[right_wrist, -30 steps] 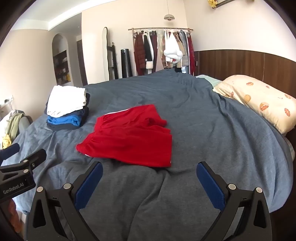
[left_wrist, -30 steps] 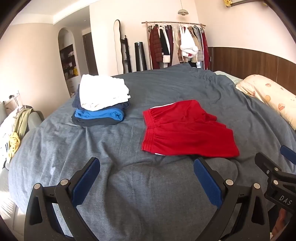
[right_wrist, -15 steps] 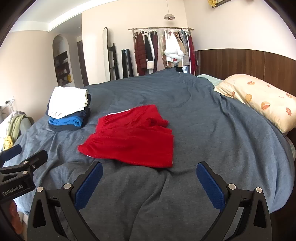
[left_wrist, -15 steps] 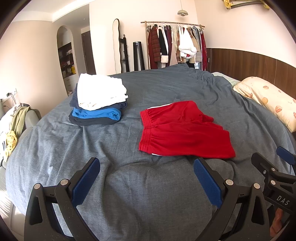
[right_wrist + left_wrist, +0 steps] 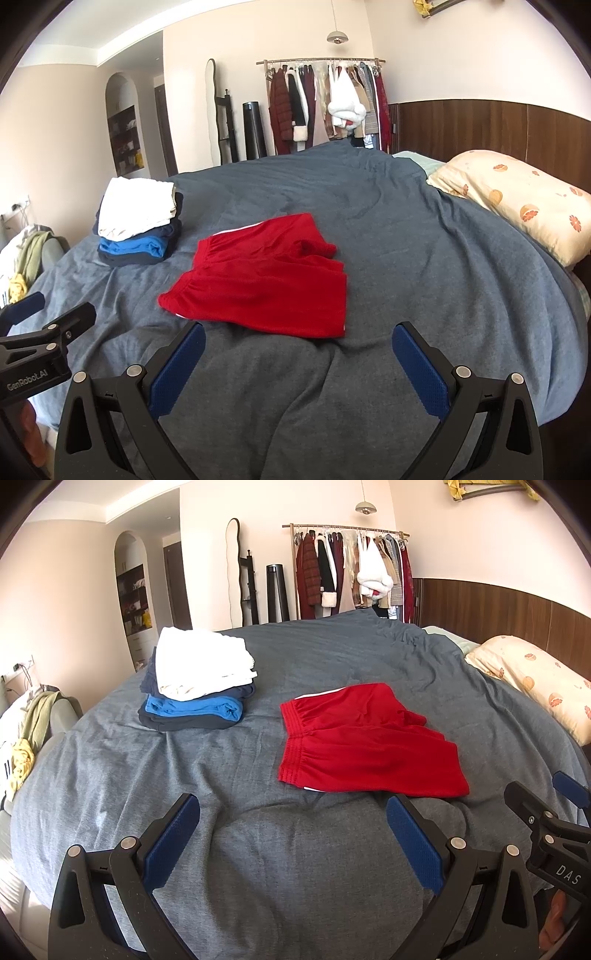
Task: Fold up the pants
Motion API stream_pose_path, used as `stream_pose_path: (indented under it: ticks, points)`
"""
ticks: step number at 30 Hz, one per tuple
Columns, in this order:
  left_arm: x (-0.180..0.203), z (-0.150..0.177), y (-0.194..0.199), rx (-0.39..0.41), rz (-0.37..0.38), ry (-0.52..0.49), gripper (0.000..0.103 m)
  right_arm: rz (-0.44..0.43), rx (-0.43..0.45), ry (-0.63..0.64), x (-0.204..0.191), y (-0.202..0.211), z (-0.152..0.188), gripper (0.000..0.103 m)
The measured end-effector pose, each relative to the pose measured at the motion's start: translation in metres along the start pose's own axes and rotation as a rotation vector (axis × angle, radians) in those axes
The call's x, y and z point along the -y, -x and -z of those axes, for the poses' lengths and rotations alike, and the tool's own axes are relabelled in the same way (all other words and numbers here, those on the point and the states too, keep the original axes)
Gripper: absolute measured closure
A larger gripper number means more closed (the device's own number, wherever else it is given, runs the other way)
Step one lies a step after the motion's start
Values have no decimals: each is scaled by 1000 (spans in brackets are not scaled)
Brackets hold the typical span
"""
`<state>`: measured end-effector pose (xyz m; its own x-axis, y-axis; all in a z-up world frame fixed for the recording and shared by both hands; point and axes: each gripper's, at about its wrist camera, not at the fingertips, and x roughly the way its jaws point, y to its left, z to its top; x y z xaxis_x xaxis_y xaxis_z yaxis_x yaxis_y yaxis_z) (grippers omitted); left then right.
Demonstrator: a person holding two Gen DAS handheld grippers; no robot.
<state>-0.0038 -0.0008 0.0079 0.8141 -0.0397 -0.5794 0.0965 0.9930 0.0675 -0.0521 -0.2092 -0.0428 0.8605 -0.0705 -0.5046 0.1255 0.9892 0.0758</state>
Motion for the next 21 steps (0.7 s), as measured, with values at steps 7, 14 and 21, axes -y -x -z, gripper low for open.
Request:
stream_pose_path:
  ticks: [7, 14, 21]
  points:
    - [0, 0, 1, 2, -2, 0, 0, 0, 0, 0, 0, 0, 0, 1]
    - [-1, -2, 1, 0, -2, 2, 0, -2, 1, 1, 0, 0, 0, 1]
    - [-1, -2, 2, 4, -4, 2, 0, -1, 1, 1, 0, 1, 0, 1]
